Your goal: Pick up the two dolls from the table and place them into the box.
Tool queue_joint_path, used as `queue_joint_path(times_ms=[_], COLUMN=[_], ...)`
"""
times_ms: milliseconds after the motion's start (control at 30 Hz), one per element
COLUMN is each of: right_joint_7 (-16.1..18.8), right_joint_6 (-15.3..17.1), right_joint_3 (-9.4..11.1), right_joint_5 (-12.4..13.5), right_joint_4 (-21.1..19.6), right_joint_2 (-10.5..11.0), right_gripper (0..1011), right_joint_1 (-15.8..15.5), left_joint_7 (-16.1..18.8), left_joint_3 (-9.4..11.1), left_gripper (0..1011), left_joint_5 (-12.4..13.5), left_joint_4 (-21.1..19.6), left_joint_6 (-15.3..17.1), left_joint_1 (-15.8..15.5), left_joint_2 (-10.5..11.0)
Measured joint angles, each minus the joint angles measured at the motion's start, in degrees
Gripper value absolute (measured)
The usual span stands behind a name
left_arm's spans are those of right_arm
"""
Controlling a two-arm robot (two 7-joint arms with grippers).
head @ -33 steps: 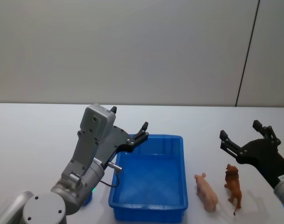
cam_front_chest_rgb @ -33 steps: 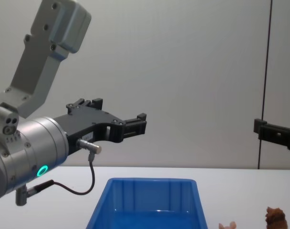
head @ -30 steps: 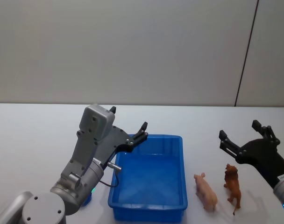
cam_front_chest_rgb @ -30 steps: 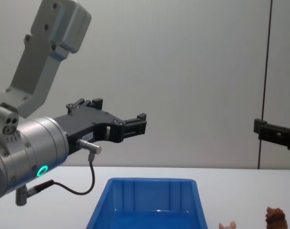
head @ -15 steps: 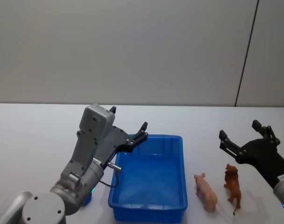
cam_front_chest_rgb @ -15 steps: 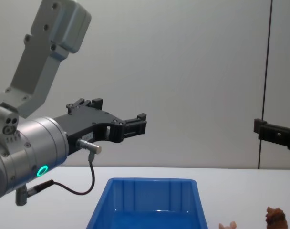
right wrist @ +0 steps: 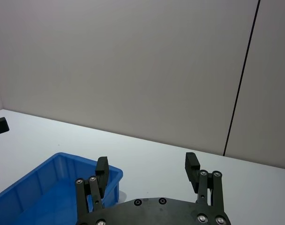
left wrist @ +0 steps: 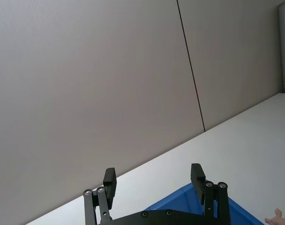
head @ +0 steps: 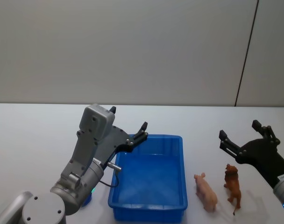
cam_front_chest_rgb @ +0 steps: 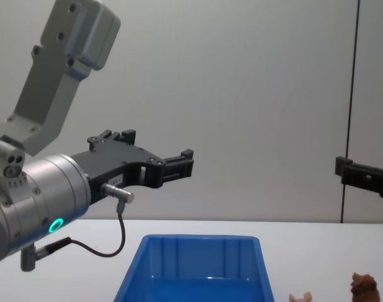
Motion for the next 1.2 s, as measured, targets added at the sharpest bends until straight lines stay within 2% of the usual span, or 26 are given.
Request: queue_joint_path(times_ms=[400,667,1200], right_joint_7=[0.0,-0.8,-3.5], right_joint_6=[0.0,1.2,7.6], right_joint_3=[0.1,0.3,0.2], right_joint_5=[0.0,-0.4,-2.4], right_joint_4=[0.2,1.1,4.6], right_joint_2=[0.0,-0.4,-1.8], right_gripper=[1001,1001,1001], right_joint_1=[0.1,0.8,2.5], left_joint_7=[0.0,0.0,0.0], left_joint_3=[0.0,0.0,0.0], left_gripper=[1001,1001,1001], left_joint_5=[0.0,0.0,0.0], left_joint_4=[0.0,0.0,0.0], left_joint_6=[0.0,0.0,0.0], left_joint_1=[0.0,0.0,0.0], left_joint_2=[0.0,0.0,0.0])
